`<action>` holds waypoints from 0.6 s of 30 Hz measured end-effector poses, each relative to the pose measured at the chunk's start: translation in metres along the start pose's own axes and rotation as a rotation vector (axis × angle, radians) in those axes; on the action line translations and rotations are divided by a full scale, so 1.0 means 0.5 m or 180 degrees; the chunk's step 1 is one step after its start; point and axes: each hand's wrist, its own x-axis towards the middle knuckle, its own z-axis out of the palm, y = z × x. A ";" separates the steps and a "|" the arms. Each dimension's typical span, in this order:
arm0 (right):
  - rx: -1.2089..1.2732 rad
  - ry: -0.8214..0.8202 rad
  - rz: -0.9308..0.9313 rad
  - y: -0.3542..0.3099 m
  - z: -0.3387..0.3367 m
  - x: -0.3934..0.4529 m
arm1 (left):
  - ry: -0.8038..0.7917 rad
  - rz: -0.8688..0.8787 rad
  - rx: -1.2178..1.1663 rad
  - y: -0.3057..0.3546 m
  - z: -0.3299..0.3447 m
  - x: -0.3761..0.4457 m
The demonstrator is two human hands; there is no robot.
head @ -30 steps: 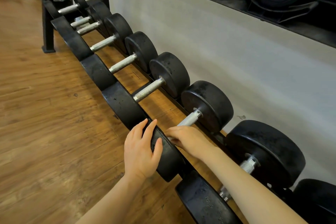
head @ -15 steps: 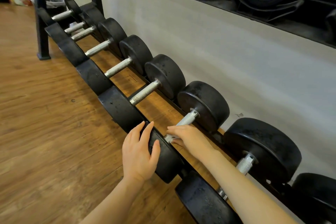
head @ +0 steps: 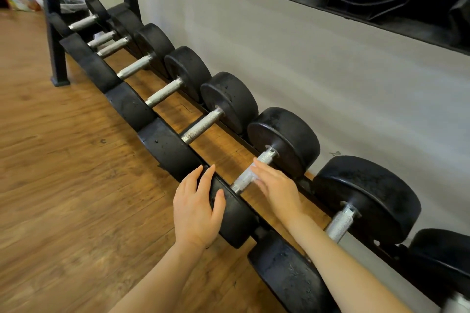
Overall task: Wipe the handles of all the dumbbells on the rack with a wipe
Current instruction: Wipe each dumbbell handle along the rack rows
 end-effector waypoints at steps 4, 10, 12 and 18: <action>-0.0128 -0.0552 -0.0494 -0.025 0.007 0.002 | 0.0002 -0.0011 -0.0014 0.000 0.002 0.001; 0.0000 -0.0265 -0.0345 -0.009 0.008 -0.001 | 0.0085 0.0010 -0.0097 0.000 0.003 0.001; -0.0062 -0.0118 -0.0338 -0.006 0.003 -0.004 | 0.0066 0.0020 -0.0080 0.000 0.003 0.002; 0.0252 -0.0261 0.0259 -0.044 -0.044 0.000 | -0.0843 0.0017 0.0180 0.010 -0.059 0.031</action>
